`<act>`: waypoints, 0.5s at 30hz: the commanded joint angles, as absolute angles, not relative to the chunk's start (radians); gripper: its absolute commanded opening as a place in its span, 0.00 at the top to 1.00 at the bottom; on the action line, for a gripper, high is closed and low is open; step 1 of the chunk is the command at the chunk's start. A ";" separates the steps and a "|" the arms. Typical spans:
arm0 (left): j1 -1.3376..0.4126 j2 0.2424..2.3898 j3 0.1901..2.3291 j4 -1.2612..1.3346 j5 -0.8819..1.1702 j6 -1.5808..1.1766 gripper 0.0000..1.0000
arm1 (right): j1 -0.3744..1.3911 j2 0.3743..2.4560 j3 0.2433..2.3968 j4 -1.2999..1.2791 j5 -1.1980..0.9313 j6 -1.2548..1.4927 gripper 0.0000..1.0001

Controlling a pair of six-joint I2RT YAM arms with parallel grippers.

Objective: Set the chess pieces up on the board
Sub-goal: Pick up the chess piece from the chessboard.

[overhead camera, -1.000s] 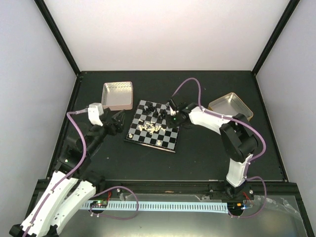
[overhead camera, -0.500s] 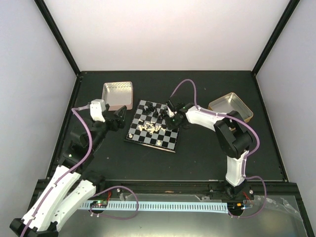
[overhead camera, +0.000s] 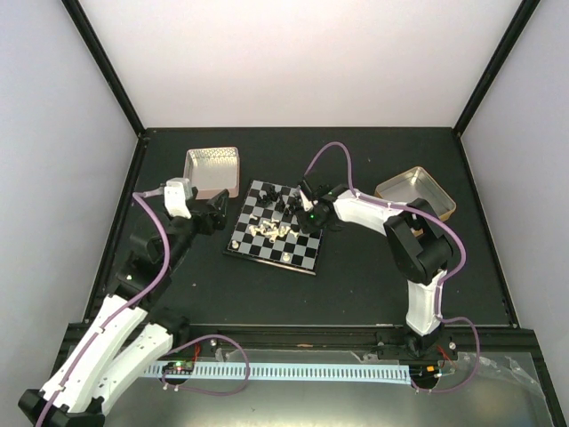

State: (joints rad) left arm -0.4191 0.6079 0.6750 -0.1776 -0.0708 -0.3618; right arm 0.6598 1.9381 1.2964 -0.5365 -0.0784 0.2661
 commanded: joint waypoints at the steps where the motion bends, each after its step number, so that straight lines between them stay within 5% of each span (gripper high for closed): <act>1: -0.413 0.622 0.660 -0.138 -0.030 -0.385 0.06 | 0.662 1.923 1.277 -0.539 -0.070 0.248 0.87; 15: -0.413 0.763 0.635 -0.132 0.171 -0.549 0.09 | 0.699 1.930 1.233 -0.521 0.044 0.187 0.82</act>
